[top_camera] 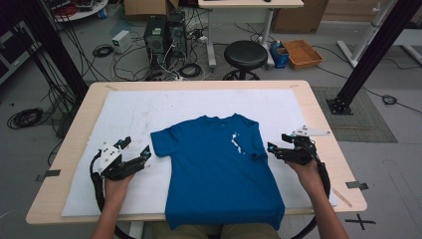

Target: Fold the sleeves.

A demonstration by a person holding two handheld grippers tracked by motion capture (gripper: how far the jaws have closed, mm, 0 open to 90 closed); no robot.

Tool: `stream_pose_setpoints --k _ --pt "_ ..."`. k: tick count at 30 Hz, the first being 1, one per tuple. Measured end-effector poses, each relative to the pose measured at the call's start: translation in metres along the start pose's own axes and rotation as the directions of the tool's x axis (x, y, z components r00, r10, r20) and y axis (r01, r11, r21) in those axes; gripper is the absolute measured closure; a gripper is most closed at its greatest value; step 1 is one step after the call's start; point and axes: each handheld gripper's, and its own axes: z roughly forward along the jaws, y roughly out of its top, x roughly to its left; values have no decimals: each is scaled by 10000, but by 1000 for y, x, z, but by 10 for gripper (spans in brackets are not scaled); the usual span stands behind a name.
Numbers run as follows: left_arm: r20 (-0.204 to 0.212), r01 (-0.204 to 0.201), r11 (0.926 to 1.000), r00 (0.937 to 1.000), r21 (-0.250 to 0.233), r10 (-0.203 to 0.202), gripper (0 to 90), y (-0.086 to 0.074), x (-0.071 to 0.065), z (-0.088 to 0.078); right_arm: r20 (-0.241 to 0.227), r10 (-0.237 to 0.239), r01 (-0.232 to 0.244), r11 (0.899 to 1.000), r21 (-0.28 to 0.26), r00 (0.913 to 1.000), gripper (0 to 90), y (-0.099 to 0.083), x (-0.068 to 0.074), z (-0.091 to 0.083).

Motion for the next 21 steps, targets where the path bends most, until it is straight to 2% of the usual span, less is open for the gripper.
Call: stream_pose_setpoints --k 2,3,4,5,8,10,11,12,13,15,16,17,18,19,20,21 --pt "-46 110 9998 9999 135 -110 232 1 1 0 37 143 -142 9997 -190 9999 218 -1 -3 -4" --pt "-40 439 9984 9990 347 -438 232 1 2 1 195 258 -247 9984 -515 9995 217 -1 -9 -11" --pt "-83 620 9971 9981 436 -617 232 2 2 2 347 266 -245 9979 -599 9990 217 -1 -11 -14" --pt "-83 620 9971 9981 436 -617 232 2 2 2 496 290 -257 9974 -669 9983 217 0 -12 -17" --pt "-154 952 9918 9954 852 -943 232 6 3 7 692 224 -169 9967 -789 9974 214 0 -15 -20" --pt "-97 1106 9875 9939 1125 -1102 232 10 3 11 879 122 -52 9968 -798 9961 210 -1 -16 -20" --pt "-321 1190 9795 9928 1628 -1153 232 16 1 19 914 47 23 9971 -763 9958 209 -2 -16 -19" --pt "-321 1190 9795 9928 1628 -1153 232 16 1 19 914 47 23 9971 -763 9958 209 -2 -16 -19" --pt "-424 1175 9752 9929 1876 -1114 232 18 0 23 923 -16 83 9973 -723 9957 209 -2 -16 -18" --pt "-603 1477 9573 9888 2484 -1369 232 22 -1 39 887 0 60 9977 -675 9961 209 -2 -16 -16" --pt "-603 1477 9573 9888 2484 -1369 235 22 -1 39 887 0 60 9977 -675 9961 209 -2 -16 -16" --pt "-636 1627 9385 9866 3046 -1504 263 23 -3 52 899 9 52 9977 -672 9960 210 -3 -17 -16" --pt "-636 1627 9385 9866 3046 -1504 291 23 -3 52 887 -14 72 9978 -659 9961 209 -3 -17 -16" --pt "-817 1561 9190 9874 3619 -1355 305 23 -7 64 883 -26 81 9980 -622 9961 209 -3 -17 -15" --pt "-817 1561 9190 9874 3619 -1355 308 23 -7 64 883 -26 81 9980 -622 9961 209 -3 -17 -15" --pt "-916 1498 9091 9881 3888 -1237 308 24 -10 70 880 -41 93 9982 -596 9961 210 -4 -17 -15"
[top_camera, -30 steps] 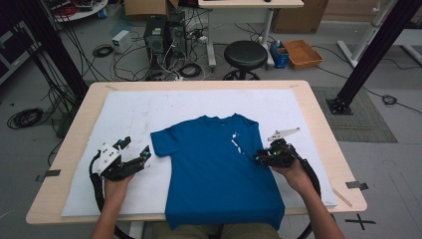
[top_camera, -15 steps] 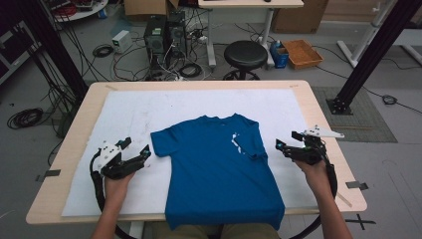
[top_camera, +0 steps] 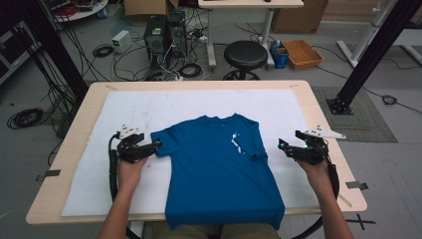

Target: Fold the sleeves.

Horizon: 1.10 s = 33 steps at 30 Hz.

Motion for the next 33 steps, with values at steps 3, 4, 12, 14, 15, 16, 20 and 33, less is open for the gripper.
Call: stream_pose_setpoints --k 3,4,12,14,15,16,20,33 --pt "-519 -69 9982 9986 596 100 336 4 -9 12 -4 52 -52 10000 -52 10000 210 0 -1 -1" --pt "-726 -108 9973 9972 731 162 358 5 -11 15 6 29 -29 10000 -75 10000 210 -1 -2 -1" --pt "-1063 -854 9886 9894 1241 988 739 0 -24 23 -21 146 -146 9999 -81 9999 210 -2 -4 -3" --pt "-1100 -815 9892 9894 1214 950 841 -1 -24 23 -24 179 -179 9998 -73 9998 209 -3 -4 -3" --pt "-1029 -663 9916 9916 1111 778 841 -2 -23 22 -24 179 -179 9998 -73 9998 209 -3 -4 -3" --pt "-918 -435 9936 9944 1045 532 865 -2 -20 22 -47 215 -215 9997 -99 9998 210 -3 -4 -3" --pt "-573 -30 9972 9983 749 73 872 -3 -13 19 -11 260 -260 9996 -145 9997 209 -3 -5 -3" --pt "2966 -867 9776 9444 -1916 1419 856 27 -63 5 -24 253 -253 9997 -63 9997 210 -4 -4 -1"
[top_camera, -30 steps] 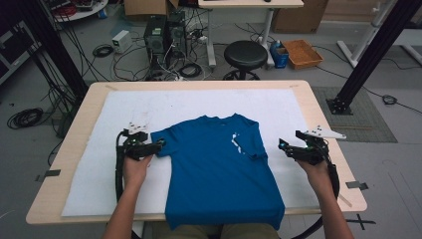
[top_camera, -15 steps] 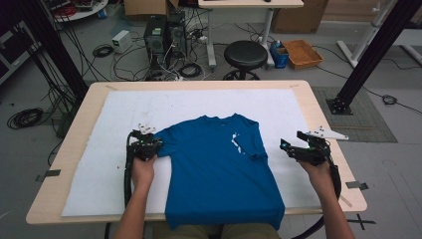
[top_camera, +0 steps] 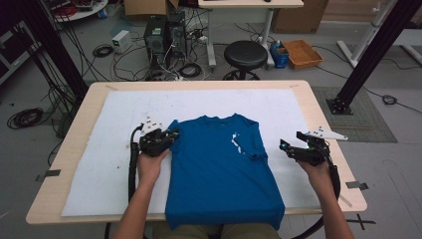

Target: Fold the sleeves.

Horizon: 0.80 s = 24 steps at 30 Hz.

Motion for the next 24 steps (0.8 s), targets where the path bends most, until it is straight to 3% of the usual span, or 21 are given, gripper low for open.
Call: stream_pose_setpoints --k 1,2,3,4,5,12,18,19,24 --pt "-49 -250 9997 9997 -20 250 628 2 -5 2 9 26 -26 10000 17 10000 209 0 -1 0" --pt "-304 -313 9995 9990 1 312 457 4 -8 4 0 39 -39 10000 -4 10000 209 0 -1 0" --pt "-967 -100 9999 9953 36 103 375 6 -8 3 8 63 -63 10000 14 10000 209 -1 -1 0" --pt "-967 -100 9999 9953 36 103 359 6 -8 3 8 63 -63 10000 14 10000 209 -1 -1 0" --pt "-1359 -31 9999 9907 -107 16 359 4 -5 -2 -6 49 -49 10000 18 10000 209 -1 -2 0" --pt "-1854 363 9992 9819 -187 -392 287 -11 15 -26 22 9 -9 10000 -21 10000 208 -1 -2 -1" --pt "-1600 602 9969 9848 -511 -676 273 -28 28 -44 88 -81 82 9999 -60 9999 191 -1 -2 -1" --pt "-1372 745 9944 9869 -751 -843 272 -34 34 -49 74 -158 159 9998 -102 9998 189 0 -1 -2" --pt "-1131 622 9923 9908 -1067 -743 262 -34 39 -56 93 -269 271 9994 -220 9996 189 1 -2 -3"
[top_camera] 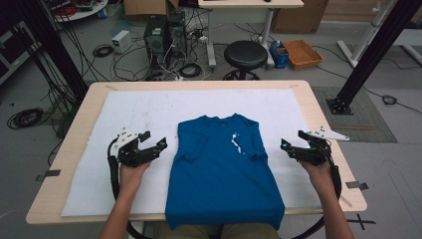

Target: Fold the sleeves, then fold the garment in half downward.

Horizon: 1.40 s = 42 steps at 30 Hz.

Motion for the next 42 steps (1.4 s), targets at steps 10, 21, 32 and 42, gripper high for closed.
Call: stream_pose_setpoints --k 10,21,32,42 --pt "412 -270 9984 9987 -507 291 262 -2 0 -9 -18 -69 68 9998 -174 10000 182 -1 -3 -5" --pt "488 -529 9984 9974 -221 540 262 -2 -6 -5 -35 -188 188 9998 -5 9998 182 -3 -2 -7" --pt "423 -533 9986 9977 34 531 262 -4 -6 -2 328 -541 532 9982 287 9980 151 -1 2 -4" --pt "384 -478 9986 9982 246 469 262 1 -6 7 466 -611 591 9972 449 9970 104 0 4 3"
